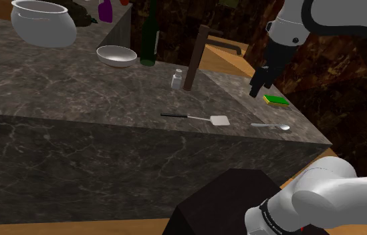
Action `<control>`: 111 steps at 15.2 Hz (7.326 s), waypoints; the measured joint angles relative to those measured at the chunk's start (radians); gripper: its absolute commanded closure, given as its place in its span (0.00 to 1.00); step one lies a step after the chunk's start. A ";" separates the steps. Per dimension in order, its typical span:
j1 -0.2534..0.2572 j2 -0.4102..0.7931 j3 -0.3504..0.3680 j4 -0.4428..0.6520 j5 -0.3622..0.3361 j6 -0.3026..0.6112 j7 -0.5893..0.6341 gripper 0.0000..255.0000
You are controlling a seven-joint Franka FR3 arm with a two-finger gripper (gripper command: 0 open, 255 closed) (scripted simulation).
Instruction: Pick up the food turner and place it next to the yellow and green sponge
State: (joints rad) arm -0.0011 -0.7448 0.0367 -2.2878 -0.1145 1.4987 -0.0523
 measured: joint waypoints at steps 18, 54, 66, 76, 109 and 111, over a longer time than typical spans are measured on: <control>0.281 0.356 -0.162 -0.098 0.098 0.540 -0.715 0.00; 0.307 0.386 -0.170 -0.080 0.118 0.557 -0.791 1.00; 0.278 0.359 -0.217 0.017 0.099 0.433 -0.855 1.00; 0.192 0.454 -0.400 0.119 0.072 0.422 -1.114 1.00; -0.317 1.341 -0.660 1.126 0.512 0.138 -1.860 1.00; -0.313 1.343 -0.659 1.103 0.514 0.162 -1.865 1.00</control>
State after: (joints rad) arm -0.3143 0.5987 -0.6225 -1.1844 0.3996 1.6608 -1.9172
